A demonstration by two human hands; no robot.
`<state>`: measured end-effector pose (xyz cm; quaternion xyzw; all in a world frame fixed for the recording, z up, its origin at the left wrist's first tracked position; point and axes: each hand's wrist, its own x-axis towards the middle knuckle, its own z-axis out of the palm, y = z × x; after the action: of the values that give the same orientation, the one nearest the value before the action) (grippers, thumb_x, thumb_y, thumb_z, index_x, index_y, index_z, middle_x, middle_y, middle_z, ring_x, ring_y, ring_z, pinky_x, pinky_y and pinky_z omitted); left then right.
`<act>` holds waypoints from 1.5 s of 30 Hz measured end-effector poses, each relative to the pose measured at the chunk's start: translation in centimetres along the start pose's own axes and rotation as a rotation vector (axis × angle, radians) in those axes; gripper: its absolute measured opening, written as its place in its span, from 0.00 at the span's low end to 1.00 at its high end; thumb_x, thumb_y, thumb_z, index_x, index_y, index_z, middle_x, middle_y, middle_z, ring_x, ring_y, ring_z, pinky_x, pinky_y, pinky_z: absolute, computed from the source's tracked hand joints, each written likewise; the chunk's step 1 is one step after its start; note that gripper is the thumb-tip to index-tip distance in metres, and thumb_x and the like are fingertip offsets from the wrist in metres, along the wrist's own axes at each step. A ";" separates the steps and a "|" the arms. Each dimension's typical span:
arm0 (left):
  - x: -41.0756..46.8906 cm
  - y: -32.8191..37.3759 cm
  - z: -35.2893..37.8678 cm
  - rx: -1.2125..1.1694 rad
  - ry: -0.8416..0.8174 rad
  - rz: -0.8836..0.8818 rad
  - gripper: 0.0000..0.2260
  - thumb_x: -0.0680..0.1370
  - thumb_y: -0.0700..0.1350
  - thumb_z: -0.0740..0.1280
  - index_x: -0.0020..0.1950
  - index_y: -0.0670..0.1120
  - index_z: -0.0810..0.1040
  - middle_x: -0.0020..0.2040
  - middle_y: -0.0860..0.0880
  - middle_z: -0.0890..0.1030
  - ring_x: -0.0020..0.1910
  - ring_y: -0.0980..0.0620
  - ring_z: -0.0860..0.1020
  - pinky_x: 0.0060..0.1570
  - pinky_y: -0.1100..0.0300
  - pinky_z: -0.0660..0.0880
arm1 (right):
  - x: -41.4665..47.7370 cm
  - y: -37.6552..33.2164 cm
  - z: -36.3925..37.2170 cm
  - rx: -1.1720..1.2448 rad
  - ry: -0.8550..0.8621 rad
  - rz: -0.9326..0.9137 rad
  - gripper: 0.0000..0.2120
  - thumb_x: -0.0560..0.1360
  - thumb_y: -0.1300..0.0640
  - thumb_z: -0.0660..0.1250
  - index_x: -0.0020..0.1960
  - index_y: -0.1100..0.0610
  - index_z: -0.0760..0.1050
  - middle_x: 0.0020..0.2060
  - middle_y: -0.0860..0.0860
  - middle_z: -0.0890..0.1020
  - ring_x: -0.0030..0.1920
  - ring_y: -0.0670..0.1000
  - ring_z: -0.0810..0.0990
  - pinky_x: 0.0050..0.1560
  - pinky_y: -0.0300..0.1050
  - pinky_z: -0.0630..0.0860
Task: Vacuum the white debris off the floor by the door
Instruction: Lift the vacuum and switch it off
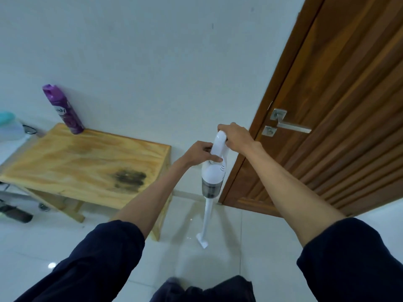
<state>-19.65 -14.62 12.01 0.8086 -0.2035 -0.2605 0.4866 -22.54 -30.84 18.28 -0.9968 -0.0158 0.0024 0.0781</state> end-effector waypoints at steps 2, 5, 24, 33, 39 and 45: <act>0.2 -1.2 -0.8 0.024 0.034 0.009 0.17 0.69 0.46 0.79 0.55 0.41 0.84 0.52 0.45 0.86 0.53 0.45 0.83 0.55 0.50 0.78 | 1.2 -0.7 1.4 0.015 0.003 -0.003 0.09 0.71 0.66 0.55 0.48 0.56 0.68 0.40 0.56 0.75 0.39 0.57 0.71 0.35 0.47 0.65; 0.9 -3.5 -2.3 0.040 0.068 0.021 0.18 0.68 0.50 0.79 0.52 0.41 0.84 0.49 0.44 0.85 0.50 0.43 0.82 0.51 0.49 0.78 | 3.2 -1.9 3.2 0.066 -0.001 -0.017 0.10 0.72 0.67 0.57 0.50 0.57 0.68 0.40 0.57 0.77 0.39 0.55 0.71 0.36 0.49 0.66; 5.3 -12.0 -9.2 0.125 0.298 -0.128 0.17 0.72 0.56 0.76 0.42 0.44 0.76 0.36 0.49 0.76 0.34 0.51 0.71 0.37 0.56 0.64 | 15.0 -6.3 10.3 0.303 -0.116 -0.138 0.15 0.68 0.67 0.56 0.50 0.52 0.68 0.39 0.56 0.77 0.41 0.58 0.75 0.37 0.49 0.70; 9.8 -11.8 -11.4 0.118 0.337 -0.202 0.13 0.74 0.52 0.75 0.41 0.47 0.74 0.34 0.52 0.76 0.34 0.50 0.73 0.34 0.58 0.65 | 19.0 -7.2 10.0 0.571 -0.269 0.082 0.38 0.71 0.68 0.58 0.77 0.46 0.57 0.71 0.57 0.69 0.68 0.59 0.70 0.63 0.53 0.72; 11.6 -12.2 -12.5 0.064 0.352 -0.213 0.20 0.73 0.50 0.76 0.33 0.47 0.66 0.31 0.52 0.71 0.30 0.53 0.67 0.32 0.60 0.61 | 19.2 -7.7 9.6 0.668 -0.327 0.179 0.42 0.72 0.65 0.56 0.78 0.39 0.46 0.75 0.54 0.64 0.66 0.59 0.71 0.61 0.51 0.74; 13.0 -11.8 -13.1 0.049 0.328 -0.234 0.14 0.76 0.44 0.73 0.38 0.43 0.69 0.32 0.54 0.69 0.33 0.52 0.66 0.32 0.61 0.60 | 19.5 -8.1 9.4 0.776 -0.356 0.262 0.40 0.77 0.65 0.60 0.80 0.45 0.43 0.78 0.52 0.56 0.76 0.57 0.59 0.72 0.50 0.64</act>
<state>-0.50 -7.99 3.70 0.8701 -0.0327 -0.1748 0.4598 -3.33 -20.74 10.19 -0.8713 0.0996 0.1894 0.4416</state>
